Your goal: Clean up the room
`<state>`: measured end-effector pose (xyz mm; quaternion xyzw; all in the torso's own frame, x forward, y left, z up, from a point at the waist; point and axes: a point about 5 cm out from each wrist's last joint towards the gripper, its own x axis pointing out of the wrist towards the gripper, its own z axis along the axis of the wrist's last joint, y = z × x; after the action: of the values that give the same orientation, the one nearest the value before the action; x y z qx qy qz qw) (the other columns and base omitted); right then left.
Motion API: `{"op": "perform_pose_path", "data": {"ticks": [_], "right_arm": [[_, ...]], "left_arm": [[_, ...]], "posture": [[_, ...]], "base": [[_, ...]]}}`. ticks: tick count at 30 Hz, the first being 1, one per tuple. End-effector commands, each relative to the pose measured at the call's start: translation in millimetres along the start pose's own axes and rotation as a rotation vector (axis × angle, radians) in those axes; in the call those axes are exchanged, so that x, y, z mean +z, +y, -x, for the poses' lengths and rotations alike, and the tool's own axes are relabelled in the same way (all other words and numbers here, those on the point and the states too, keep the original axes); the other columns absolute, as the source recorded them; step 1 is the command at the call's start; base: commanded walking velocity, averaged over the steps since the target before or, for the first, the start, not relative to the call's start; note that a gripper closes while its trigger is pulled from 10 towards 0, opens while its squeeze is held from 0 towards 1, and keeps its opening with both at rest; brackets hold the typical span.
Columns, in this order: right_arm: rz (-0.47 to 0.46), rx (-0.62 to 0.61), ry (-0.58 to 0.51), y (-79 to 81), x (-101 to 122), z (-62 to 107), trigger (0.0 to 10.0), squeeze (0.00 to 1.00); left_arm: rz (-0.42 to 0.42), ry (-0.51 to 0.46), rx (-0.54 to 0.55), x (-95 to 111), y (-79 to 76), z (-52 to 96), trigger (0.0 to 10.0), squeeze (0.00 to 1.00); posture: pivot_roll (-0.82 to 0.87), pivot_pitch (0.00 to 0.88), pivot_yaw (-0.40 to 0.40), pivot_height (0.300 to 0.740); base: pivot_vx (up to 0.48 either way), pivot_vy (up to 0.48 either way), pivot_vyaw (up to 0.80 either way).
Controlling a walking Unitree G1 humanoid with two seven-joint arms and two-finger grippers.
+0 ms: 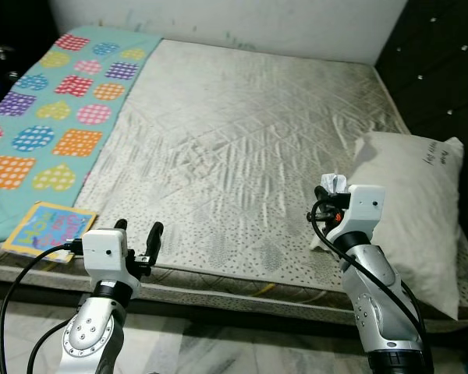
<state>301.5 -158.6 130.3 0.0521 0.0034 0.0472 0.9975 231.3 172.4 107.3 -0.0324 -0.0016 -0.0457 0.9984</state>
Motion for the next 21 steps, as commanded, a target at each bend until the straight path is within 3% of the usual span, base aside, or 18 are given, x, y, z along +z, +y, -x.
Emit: {"op": "perform_pose_path", "data": {"ticks": [1, 7, 18, 21], "right_arm": [[-0.001, -0.013, 0.016, -3.6, -2.1, 1.1, 10.0, 0.00], [0.002, -0.018, 0.019, -4.8, -3.7, 2.2, 10.0, 0.00], [0.005, -0.022, 0.024, -4.6, -5.2, 2.7, 10.0, 0.00], [0.007, -0.022, 0.024, -4.1, -4.9, 2.2, 10.0, 0.00]], "left_arm": [[0.007, 0.009, -0.011, -1.5, -1.1, 0.2, 10.0, 0.00], [0.015, 0.009, -0.016, -1.2, -1.0, 0.4, 10.0, 0.00], [0.015, 0.010, -0.023, -0.9, -0.5, 0.4, 10.0, 0.00], [0.014, 0.010, -0.023, -0.9, 0.0, 0.3, 10.0, 0.00]], "posture": [[-0.06, 0.112, -0.087, 0.740], [-0.07, 0.114, -0.085, 0.740], [-0.06, 0.119, -0.084, 0.740], [-0.06, 0.119, -0.084, 0.740]], "base": [[0.000, 0.000, -0.80], [0.041, 0.000, -0.71], [0.253, 0.000, 0.00], [0.259, 0.000, -0.80]]}}
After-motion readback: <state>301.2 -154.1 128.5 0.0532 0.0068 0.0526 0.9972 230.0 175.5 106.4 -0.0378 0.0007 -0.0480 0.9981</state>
